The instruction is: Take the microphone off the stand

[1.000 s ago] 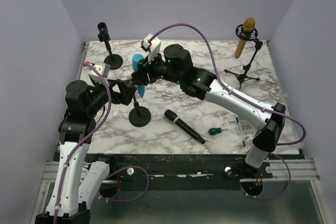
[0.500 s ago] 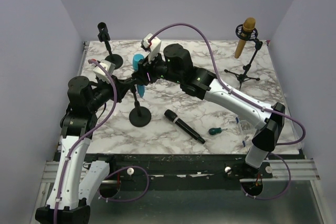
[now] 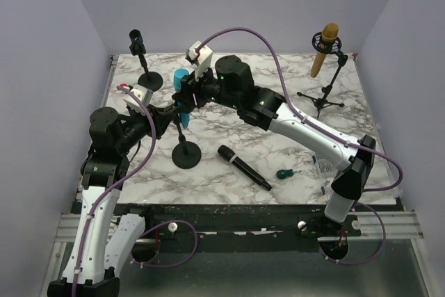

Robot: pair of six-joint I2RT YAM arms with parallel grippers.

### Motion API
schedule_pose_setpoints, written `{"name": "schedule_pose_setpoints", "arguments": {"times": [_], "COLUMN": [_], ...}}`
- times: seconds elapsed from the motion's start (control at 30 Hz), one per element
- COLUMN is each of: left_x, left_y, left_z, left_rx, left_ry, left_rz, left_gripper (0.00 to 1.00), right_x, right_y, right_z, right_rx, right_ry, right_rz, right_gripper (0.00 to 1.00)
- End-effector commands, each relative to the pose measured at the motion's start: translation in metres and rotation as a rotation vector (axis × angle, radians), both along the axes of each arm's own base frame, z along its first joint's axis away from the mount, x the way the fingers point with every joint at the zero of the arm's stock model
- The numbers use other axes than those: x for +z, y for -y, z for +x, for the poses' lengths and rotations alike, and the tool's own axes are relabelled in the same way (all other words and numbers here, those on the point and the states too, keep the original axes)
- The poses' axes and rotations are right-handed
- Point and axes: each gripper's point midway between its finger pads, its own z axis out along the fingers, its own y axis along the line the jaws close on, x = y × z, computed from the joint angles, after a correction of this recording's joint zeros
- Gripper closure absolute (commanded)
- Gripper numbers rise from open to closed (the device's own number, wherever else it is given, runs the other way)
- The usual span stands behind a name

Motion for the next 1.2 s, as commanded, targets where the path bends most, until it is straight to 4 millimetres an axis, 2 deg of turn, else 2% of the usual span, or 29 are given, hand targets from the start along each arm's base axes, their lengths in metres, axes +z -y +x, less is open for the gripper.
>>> {"name": "schedule_pose_setpoints", "arguments": {"times": [0.0, 0.1, 0.2, 0.33, 0.53, 0.6, 0.7, 0.77, 0.8, 0.87, 0.97, 1.0, 1.03, 1.07, 1.17], "left_x": [-0.022, -0.022, -0.024, -0.024, -0.024, -0.025, -0.023, -0.021, -0.021, -0.020, -0.019, -0.019, -0.018, -0.017, -0.017], "left_y": [-0.001, 0.000, -0.001, -0.001, -0.001, -0.001, 0.000, 0.002, 0.002, 0.001, 0.001, 0.001, 0.001, 0.001, 0.001], "left_z": [0.000, 0.000, 0.001, 0.001, 0.001, 0.001, -0.001, -0.003, -0.004, -0.004, -0.005, -0.006, -0.006, -0.007, -0.007], "left_rx": [0.003, 0.002, 0.006, 0.005, 0.009, 0.011, -0.002, -0.012, -0.011, -0.004, -0.001, -0.003, -0.004, -0.005, -0.006], "left_ry": [-0.069, -0.069, -0.074, -0.076, -0.074, -0.077, -0.071, -0.058, -0.054, -0.052, -0.049, -0.044, -0.039, -0.036, -0.033], "left_rz": [0.004, -0.001, 0.001, -0.002, -0.003, -0.004, -0.007, -0.010, -0.011, -0.015, -0.020, -0.022, -0.023, -0.024, -0.024], "left_gripper": [1.00, 1.00, 1.00, 1.00, 1.00, 1.00, 0.98, 0.76, 0.65, 0.49, 0.35, 0.26, 0.07, 0.02, 0.01], "right_x": [0.009, 0.015, 0.032, 0.060, 0.101, 0.108, 0.106, 0.101, 0.093, 0.079, 0.054, 0.047, 0.037, 0.032, 0.007], "right_y": [0.002, 0.009, 0.014, 0.028, 0.059, 0.071, 0.092, 0.110, 0.118, 0.134, 0.150, 0.153, 0.156, 0.158, 0.163], "right_z": [0.006, 0.012, 0.007, 0.007, 0.009, 0.010, 0.015, 0.018, 0.020, 0.023, 0.021, 0.020, 0.019, 0.018, 0.017], "right_rx": [-0.052, -0.100, -0.100, -0.140, -0.238, -0.278, -0.363, -0.425, -0.459, -0.517, -0.556, -0.558, -0.564, -0.570, -0.576], "right_ry": [0.011, 0.023, 0.039, 0.077, 0.146, 0.167, 0.198, 0.224, 0.233, 0.239, 0.228, 0.219, 0.210, 0.201, 0.172], "right_rz": [0.009, 0.018, 0.063, 0.125, 0.205, 0.209, 0.181, 0.147, 0.115, 0.069, 0.011, -0.002, -0.025, -0.034, -0.088], "right_gripper": [0.99, 0.99, 0.99, 0.99, 0.99, 0.99, 0.99, 0.99, 0.99, 0.99, 0.99, 0.99, 0.99, 0.99, 0.99]}}
